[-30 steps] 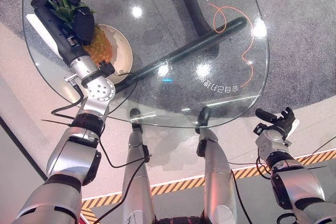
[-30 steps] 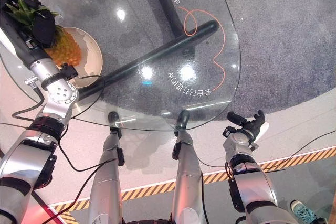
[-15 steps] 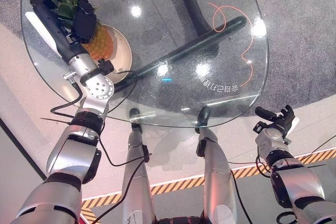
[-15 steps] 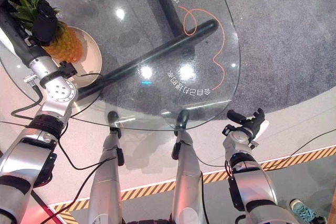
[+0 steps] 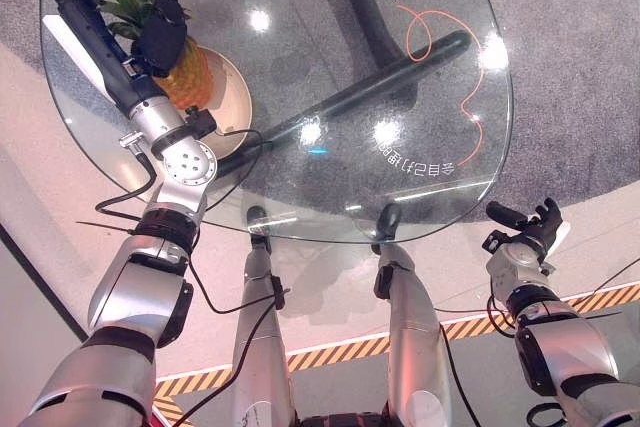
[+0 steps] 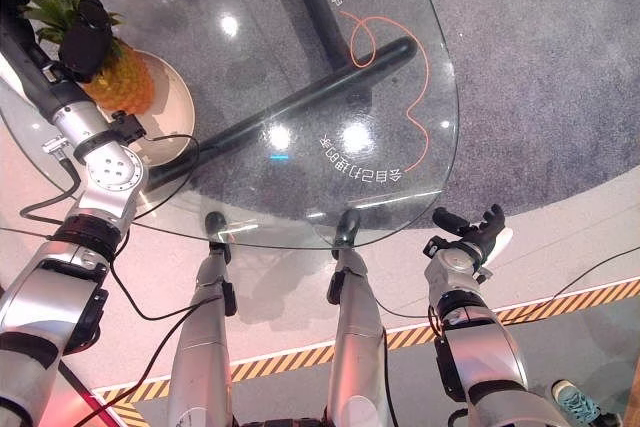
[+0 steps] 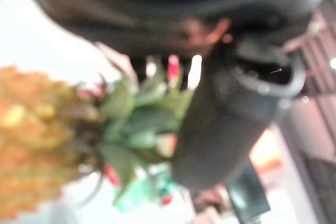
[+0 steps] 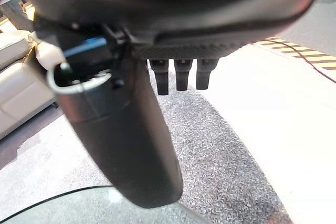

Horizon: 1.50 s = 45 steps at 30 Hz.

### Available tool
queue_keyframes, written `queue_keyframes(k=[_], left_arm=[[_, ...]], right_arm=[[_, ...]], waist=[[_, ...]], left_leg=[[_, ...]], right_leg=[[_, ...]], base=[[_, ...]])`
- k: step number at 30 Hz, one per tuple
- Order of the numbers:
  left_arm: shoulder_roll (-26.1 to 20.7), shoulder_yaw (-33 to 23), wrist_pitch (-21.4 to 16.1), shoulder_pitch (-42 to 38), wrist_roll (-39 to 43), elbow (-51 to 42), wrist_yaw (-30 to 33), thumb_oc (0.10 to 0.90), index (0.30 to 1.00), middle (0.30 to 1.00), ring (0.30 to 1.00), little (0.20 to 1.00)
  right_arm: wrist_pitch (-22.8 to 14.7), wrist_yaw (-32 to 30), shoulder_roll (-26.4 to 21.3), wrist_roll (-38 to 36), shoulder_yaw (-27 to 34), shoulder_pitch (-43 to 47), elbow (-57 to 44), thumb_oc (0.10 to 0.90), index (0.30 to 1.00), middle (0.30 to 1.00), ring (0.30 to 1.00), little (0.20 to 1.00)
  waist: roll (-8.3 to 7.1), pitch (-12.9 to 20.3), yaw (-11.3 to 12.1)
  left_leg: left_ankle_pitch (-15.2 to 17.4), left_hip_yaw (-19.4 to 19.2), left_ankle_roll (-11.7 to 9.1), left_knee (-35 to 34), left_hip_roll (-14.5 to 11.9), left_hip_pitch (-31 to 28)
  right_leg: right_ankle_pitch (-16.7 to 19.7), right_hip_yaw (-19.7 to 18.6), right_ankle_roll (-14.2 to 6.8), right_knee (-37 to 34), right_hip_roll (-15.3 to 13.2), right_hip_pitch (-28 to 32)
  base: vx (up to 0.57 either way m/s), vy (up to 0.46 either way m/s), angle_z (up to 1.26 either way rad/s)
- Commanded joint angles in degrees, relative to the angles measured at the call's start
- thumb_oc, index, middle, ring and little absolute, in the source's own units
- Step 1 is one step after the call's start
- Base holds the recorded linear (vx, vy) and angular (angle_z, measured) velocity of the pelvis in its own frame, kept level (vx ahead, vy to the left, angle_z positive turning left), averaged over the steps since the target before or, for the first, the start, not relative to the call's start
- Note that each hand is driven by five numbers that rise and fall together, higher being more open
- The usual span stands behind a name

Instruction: Pick up the fruit to the plate

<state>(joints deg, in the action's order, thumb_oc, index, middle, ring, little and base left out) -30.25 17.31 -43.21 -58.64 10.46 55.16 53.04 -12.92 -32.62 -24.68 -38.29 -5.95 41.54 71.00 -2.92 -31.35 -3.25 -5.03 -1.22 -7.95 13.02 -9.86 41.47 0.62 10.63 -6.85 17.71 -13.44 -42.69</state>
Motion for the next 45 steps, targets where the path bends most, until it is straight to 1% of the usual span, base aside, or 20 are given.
queue_keyframes(k=[1,6,8,10,12,13,15,16,18,24,25,26,30,33,37,38,41,42,43,45], left_arm=[[-4.6,-1.6,-6.6,-6.2,-0.9,-1.3,1.2,0.649,0.771,0.771,0.771,0.749],[-4.5,-1.8,-6.8,-5.3,-0.9,-1.6,0.8,0.649,0.771,0.771,0.771,0.749],[-4.5,-1.8,-6.8,-5.3,-0.9,-1.8,0.8,0.663,0.782,0.782,0.782,0.763],[-4.4,-1.8,-7.0,-4.8,-0.7,-1.8,0.6,0.676,0.794,0.794,0.794,0.776],[-4.3,-1.8,-7.1,-4.6,-0.8,-2.3,0.7,0.682,0.799,0.799,0.799,0.782],[-4.1,-1.9,-7.4,-4.1,-0.9,-2.3,0.5,0.690,0.806,0.806,0.806,0.790],[-4.2,-1.9,-7.4,-4.0,-0.8,-2.6,0.2,0.696,0.811,0.811,0.811,0.796],[-4.1,-1.8,-7.5,-3.4,-0.7,-3.1,0.0,0.707,0.820,0.820,0.820,0.807],[-4.0,-1.9,-7.7,-3.3,-0.8,-3.2,-0.2,0.718,0.829,0.829,0.829,0.818],[-3.6,-1.8,-8.0,-2.0,-0.7,-4.4,-0.7,0.764,0.869,0.869,0.869,0.864],[-3.5,-1.9,-8.2,-1.3,-0.7,-4.6,-0.9,0.764,0.869,0.869,0.869,0.864],[-3.3,-2.0,-8.2,-1.0,-0.7,-4.8,-1.1,0.800,0.900,0.900,0.900,0.900],[-3.2,-2.4,-8.7,-0.2,-0.7,-5.4,-1.4,0.800,0.900,0.900,0.900,0.900],[-2.9,-2.4,-8.7,1.0,-1.0,-6.4,-1.3,0.800,0.900,0.900,0.900,0.900],[-2.9,-2.8,-8.8,1.4,-0.9,-6.9,-1.4,0.800,0.900,0.900,0.900,0.900],[-2.7,-2.9,-9.0,2.2,-1.1,-7.3,-1.2,0.800,0.900,0.900,0.900,0.900],[-2.3,-3.0,-8.9,2.6,-1.7,-7.6,-0.6,0.800,0.900,0.900,0.900,0.900],[-2.3,-3.2,-9.0,2.4,-1.7,-7.7,-0.5,0.800,0.900,0.900,0.900,0.900],[-2.3,-3.3,-9.1,2.9,-1.6,-7.8,-0.6,0.800,0.900,0.900,0.900,0.900],[-2.4,-3.5,-9.1,3.0,-1.4,-8.0,-0.7,0.800,0.900,0.900,0.900,0.900]], right_arm=[[-2.9,-1.5,-2.7,-1.1,0.0,-1.5,1.0,0.800,0.900,0.900,0.900,0.900],[-3.0,-1.5,-2.8,-1.0,0.3,-1.6,1.0,0.800,0.900,0.900,0.900,0.900],[-3.0,-1.4,-2.8,-1.0,0.3,-1.3,1.0,0.800,0.900,0.900,0.900,0.900],[-3.1,-1.5,-2.7,-0.9,0.3,-1.6,1.0,0.800,0.900,0.900,0.900,0.900],[-2.9,-1.6,-2.7,-0.9,0.4,-1.3,0.8,0.800,0.900,0.900,0.900,0.900],[-3.0,-1.7,-2.6,-0.8,0.4,-1.5,0.9,0.800,0.900,0.900,0.900,0.900],[-3.1,-1.6,-2.7,-0.9,0.5,-1.5,0.8,0.800,0.900,0.900,0.900,0.900],[-3.1,-1.6,-2.7,-1.0,0.5,-1.8,0.7,0.800,0.900,0.900,0.900,0.900],[-3.1,-1.5,-2.8,-0.9,0.7,-1.6,0.7,0.800,0.900,0.900,0.900,0.900],[-3.2,-1.7,-2.7,-1.0,0.8,-1.7,0.6,0.800,0.900,0.900,0.900,0.900],[-3.2,-1.8,-2.6,-0.9,0.9,-2.0,0.6,0.800,0.900,0.900,0.900,0.900],[-3.1,-2.0,-2.5,-0.9,0.9,-1.9,0.5,0.800,0.900,0.900,0.900,0.900],[-3.2,-1.9,-2.6,-0.6,1.3,-1.8,0.4,0.800,0.900,0.900,0.900,0.900],[-3.6,-1.9,-2.6,-0.8,1.4,-2.4,0.4,0.800,0.900,0.900,0.900,0.900],[-3.7,-1.8,-2.7,-0.7,1.7,-2.3,0.3,0.800,0.900,0.900,0.900,0.900],[-3.8,-2.0,-2.5,-0.6,1.7,-2.7,0.2,0.800,0.900,0.900,0.900,0.900],[-3.6,-2.1,-2.5,-0.7,1.6,-2.4,0.2,0.800,0.900,0.900,0.900,0.900],[-3.6,-2.0,-2.6,-0.8,1.7,-2.1,0.2,0.800,0.900,0.900,0.900,0.900],[-3.7,-1.9,-2.6,-0.7,1.7,-2.5,0.2,0.800,0.900,0.900,0.900,0.900],[-3.8,-1.9,-2.6,-0.8,1.6,-2.5,0.2,0.800,0.900,0.900,0.900,0.900]], waist=[[-1.92,1.6,1.5],[-1.77,1.6,1.7],[-1.76,1.6,1.7],[-1.70,1.6,1.7],[-1.66,1.6,1.8],[-1.59,1.6,1.9],[-1.63,1.6,1.9],[-1.60,1.6,2.1],[-1.64,1.6,2.1],[-1.47,1.6,2.4],[-1.48,1.6,2.6],[-1.47,1.6,2.6],[-1.45,1.6,2.7],[-1.35,1.6,3.1],[-1.34,1.6,3.2],[-1.27,1.6,3.4],[-1.29,1.6,3.6],[-1.32,1.6,3.5],[-1.27,1.6,3.7],[-1.27,1.6,3.7]], left_leg=[[4.6,-0.5,3.2,4.1,0.7,1.1],[4.6,-0.3,3.3,4.1,0.9,1.1],[4.1,-0.3,3.3,3.9,1.0,1.6],[4.6,-0.4,3.3,4.0,0.9,1.2],[4.0,-0.3,3.3,3.8,1.1,1.7],[4.6,-0.3,3.3,4.0,1.1,1.3],[4.1,-0.3,3.4,3.8,1.2,1.7],[4.6,-0.3,3.3,4.0,1.1,1.3],[4.1,-0.2,3.4,3.8,1.2,1.7],[4.2,-0.1,3.5,3.7,1.3,1.6],[4.8,-0.1,3.5,3.9,1.3,1.3],[4.8,-0.1,3.5,3.8,1.3,1.3],[4.2,0.1,3.5,3.7,1.4,1.8],[4.8,0.2,3.6,3.9,1.4,1.4],[4.2,0.3,3.6,3.8,1.6,1.9],[4.7,0.4,3.6,3.9,1.5,1.5],[4.7,0.5,3.6,3.9,1.5,1.5],[4.1,0.6,3.7,3.6,1.7,1.9],[4.7,0.6,3.6,3.8,1.6,1.5],[4.7,0.6,3.7,4.0,1.6,1.5]], right_leg=[[2.7,-2.3,-1.5,-1.0,1.4,1.9],[2.7,-2.2,-1.5,-1.0,1.4,1.8],[3.2,-2.2,-1.4,-1.2,1.3,1.4],[2.7,-2.2,-1.5,-1.1,1.3,1.7],[3.2,-2.1,-1.5,-1.3,1.3,1.3],[2.7,-2.1,-1.5,-1.1,1.3,1.6],[3.2,-2.0,-1.4,-1.3,1.2,1.3],[2.8,-1.9,-1.6,-1.2,1.2,1.7],[3.3,-1.9,-1.5,-1.4,1.2,1.4],[3.3,-1.6,-1.5,-1.5,1.0,1.5],[2.8,-1.5,-1.6,-1.3,1.1,1.9],[2.8,-1.5,-1.6,-1.4,1.1,1.9],[3.3,-1.4,-1.4,-1.5,1.1,1.5],[2.8,-1.2,-1.6,-1.3,1.0,1.9],[3.3,-1.1,-1.5,-1.5,0.9,1.6],[2.8,-1.0,-1.6,-1.3,1.0,2.0],[2.7,-0.9,-1.5,-1.3,1.0,2.1],[3.2,-0.8,-1.5,-1.5,0.9,1.7],[2.6,-0.8,-1.5,-1.2,1.0,2.1],[2.6,-0.7,-1.5,-0.9,1.0,2.0]], base=[[0.00,0.000,0.00],[0.00,0.000,0.00],[0.00,0.000,0.00],[0.00,0.000,0.00],[0.00,0.000,0.00],[0.00,0.000,0.00],[0.00,0.000,0.00],[0.00,0.000,0.00],[0.00,0.000,0.00],[0.00,0.000,0.00],[0.00,0.000,0.00],[0.00,0.000,0.00],[0.00,0.000,0.00],[0.00,0.000,0.00],[0.00,0.000,0.00],[0.00,0.000,0.00],[-0.01,-0.001,0.00],[0.00,0.000,0.00],[0.00,0.000,0.00],[0.00,0.000,0.00]])
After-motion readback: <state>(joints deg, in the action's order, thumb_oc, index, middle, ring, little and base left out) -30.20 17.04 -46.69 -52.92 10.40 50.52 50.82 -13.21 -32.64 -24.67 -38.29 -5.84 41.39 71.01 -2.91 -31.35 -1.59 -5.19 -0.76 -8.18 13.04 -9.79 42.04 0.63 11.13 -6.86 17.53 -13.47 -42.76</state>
